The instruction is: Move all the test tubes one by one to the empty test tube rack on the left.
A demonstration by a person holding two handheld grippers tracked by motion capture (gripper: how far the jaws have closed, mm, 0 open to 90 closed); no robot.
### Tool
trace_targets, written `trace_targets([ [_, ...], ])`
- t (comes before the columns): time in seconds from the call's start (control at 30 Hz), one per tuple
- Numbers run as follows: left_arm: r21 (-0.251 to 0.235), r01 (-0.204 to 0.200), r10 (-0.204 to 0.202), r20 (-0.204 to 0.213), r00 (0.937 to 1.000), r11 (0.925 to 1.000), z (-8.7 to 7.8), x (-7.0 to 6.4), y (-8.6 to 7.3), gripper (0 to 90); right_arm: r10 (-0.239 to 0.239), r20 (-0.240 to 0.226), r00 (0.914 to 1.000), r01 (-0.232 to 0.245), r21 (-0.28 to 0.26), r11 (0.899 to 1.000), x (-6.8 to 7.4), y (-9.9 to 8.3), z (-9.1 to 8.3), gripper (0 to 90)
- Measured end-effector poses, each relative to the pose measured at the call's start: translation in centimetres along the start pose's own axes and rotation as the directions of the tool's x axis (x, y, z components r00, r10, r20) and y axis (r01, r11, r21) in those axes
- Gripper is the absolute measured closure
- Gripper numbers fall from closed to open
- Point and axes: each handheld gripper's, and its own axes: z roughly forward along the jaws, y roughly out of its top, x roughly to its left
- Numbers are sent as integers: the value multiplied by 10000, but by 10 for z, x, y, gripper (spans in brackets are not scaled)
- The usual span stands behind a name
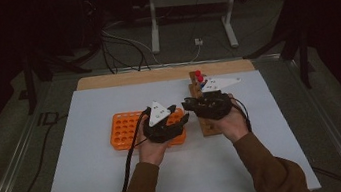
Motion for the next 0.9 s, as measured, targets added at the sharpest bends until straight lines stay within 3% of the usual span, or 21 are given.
trace_targets([
  [0.27, 156, -27, 23, 207, 9998, 9999, 7, 1, 1, 676, 13, -127, 9999, -13, 16, 10000, 2, 0, 3, 758],
  [0.47, 93, -4, 1, 286, 9996, 10000, 8, 2, 1, 739, -59, -178, 9998, 60, 46, 10000, 3, 0, 4, 758],
  [0.6, 93, -193, 190, 314, 9993, 9998, 8, 1, 2, 757, 36, -264, 9996, -36, 2, 10000, 2, -1, 3, 750],
  [0.73, 153, -131, 128, 153, 9998, 9998, 7, 4, 1, 758, 165, -317, 9994, -177, -366, 9992, 1, -1, -2, 558],
  [0.8, 136, -104, 103, 101, 9999, 9999, 6, 6, 0, 758, 225, -99, 9997, -229, -429, 9988, 0, -2, -6, 431],
  [0.9, 124, -93, 92, 77, 9999, 9999, 6, 6, -1, 758, 454, 107, 9989, -448, -495, 9978, -4, -5, -10, 327],
])
